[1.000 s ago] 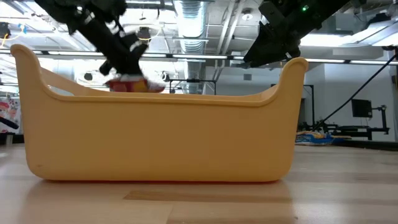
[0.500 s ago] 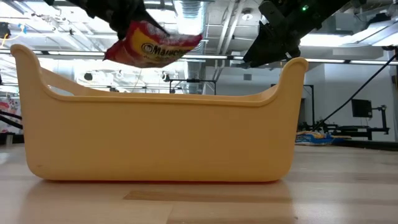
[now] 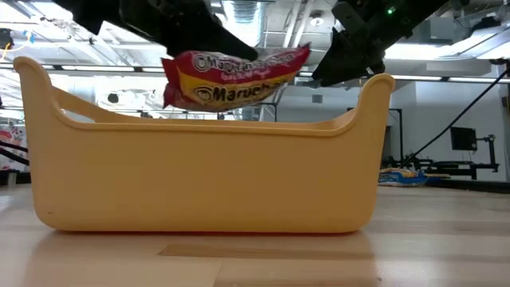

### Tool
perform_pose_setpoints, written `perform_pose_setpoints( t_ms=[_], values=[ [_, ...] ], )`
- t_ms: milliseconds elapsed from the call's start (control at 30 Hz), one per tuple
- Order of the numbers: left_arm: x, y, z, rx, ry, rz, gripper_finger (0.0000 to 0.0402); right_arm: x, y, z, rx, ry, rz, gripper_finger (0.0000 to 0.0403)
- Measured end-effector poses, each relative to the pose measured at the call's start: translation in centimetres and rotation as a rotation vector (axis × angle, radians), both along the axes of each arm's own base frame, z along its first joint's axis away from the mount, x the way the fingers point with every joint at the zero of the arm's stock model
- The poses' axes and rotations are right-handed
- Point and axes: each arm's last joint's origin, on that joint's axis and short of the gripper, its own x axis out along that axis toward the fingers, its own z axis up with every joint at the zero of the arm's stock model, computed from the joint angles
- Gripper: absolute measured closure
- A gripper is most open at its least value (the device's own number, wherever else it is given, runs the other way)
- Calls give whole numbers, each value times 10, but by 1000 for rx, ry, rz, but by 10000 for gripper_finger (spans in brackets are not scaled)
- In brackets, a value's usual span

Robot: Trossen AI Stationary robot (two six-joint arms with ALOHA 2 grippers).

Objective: Sort Maruchan noodles
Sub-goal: Put the red noodle pack into the white bin

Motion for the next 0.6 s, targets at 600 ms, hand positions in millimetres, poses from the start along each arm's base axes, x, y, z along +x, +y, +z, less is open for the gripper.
perform_pose_setpoints(
  t_ms=[600],
  values=[
    [6,6,-3,184,125,224,399,-1,0,-1,-3,15,2,193]
  ],
)
